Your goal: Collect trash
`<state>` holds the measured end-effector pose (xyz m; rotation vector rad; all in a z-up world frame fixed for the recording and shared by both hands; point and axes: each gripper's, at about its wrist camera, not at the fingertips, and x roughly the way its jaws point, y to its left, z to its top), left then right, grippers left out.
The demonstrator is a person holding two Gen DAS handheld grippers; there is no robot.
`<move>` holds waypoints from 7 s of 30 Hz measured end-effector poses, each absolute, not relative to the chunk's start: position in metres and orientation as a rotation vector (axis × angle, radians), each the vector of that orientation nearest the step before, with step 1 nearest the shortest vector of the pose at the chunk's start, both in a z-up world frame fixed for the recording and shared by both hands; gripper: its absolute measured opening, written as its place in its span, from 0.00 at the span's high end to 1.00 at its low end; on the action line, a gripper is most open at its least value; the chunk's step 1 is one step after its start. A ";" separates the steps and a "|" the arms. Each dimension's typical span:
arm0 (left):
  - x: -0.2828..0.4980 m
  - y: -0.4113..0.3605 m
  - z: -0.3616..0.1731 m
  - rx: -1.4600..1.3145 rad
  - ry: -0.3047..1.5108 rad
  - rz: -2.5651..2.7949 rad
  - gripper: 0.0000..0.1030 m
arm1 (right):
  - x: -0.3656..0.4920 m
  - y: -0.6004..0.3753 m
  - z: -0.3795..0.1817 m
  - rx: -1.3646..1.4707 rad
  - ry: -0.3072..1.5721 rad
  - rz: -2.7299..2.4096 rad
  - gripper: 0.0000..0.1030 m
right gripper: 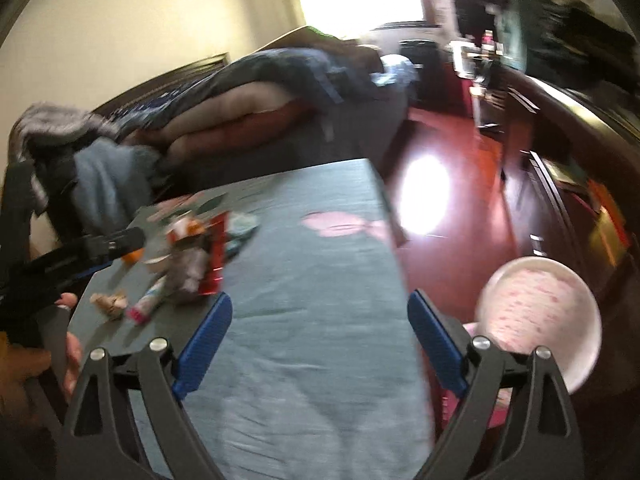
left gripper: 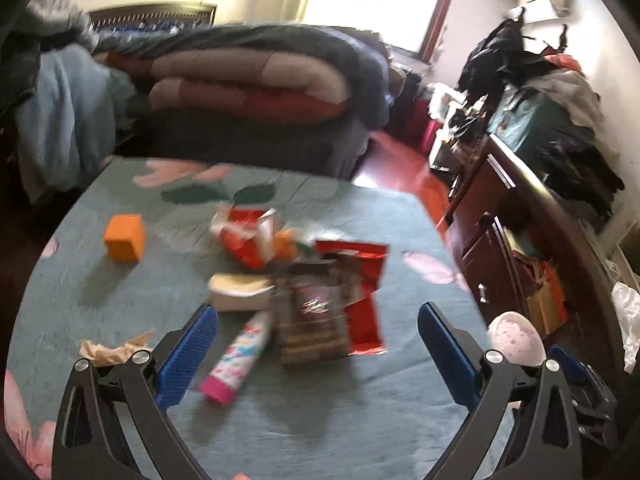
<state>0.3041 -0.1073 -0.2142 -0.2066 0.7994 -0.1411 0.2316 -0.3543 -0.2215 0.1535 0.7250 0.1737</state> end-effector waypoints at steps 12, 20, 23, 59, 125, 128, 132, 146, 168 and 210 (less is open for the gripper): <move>0.346 -0.128 -0.271 -0.162 0.887 -0.174 0.20 | 0.243 -0.336 -0.229 0.124 0.755 0.171 0.13; 0.349 -0.126 -0.275 -0.143 0.864 -0.196 0.54 | 0.254 -0.332 -0.235 0.133 0.765 0.191 0.13; 0.338 -0.108 -0.263 -0.216 0.804 -0.211 0.54 | 0.261 -0.321 -0.237 0.130 0.770 0.215 0.13; 0.295 -0.054 -0.212 -0.351 0.641 -0.209 0.53 | 0.323 -0.274 -0.255 0.175 0.862 0.333 0.86; 0.326 -0.439 -0.230 -0.094 0.808 -0.831 0.04 | 0.207 -0.646 -0.318 0.430 0.841 -0.411 0.28; 0.325 -0.425 -0.224 -0.055 0.803 -0.765 0.04 | 0.206 -0.630 -0.308 0.419 0.851 -0.406 0.15; 0.324 -0.392 -0.212 -0.046 0.775 -0.672 0.04 | 0.206 -0.600 -0.294 0.404 0.853 -0.354 0.11; 0.316 -0.226 -0.204 -0.117 0.781 -0.307 0.04 | 0.221 -0.459 -0.239 0.283 0.811 -0.067 0.04; 0.318 -0.104 -0.286 -0.041 0.940 -0.077 0.46 | 0.246 -0.342 -0.228 0.154 0.842 0.114 0.04; 0.215 0.124 -0.217 -0.301 0.640 0.280 0.78 | 0.292 -0.026 -0.288 -0.204 0.981 0.521 0.51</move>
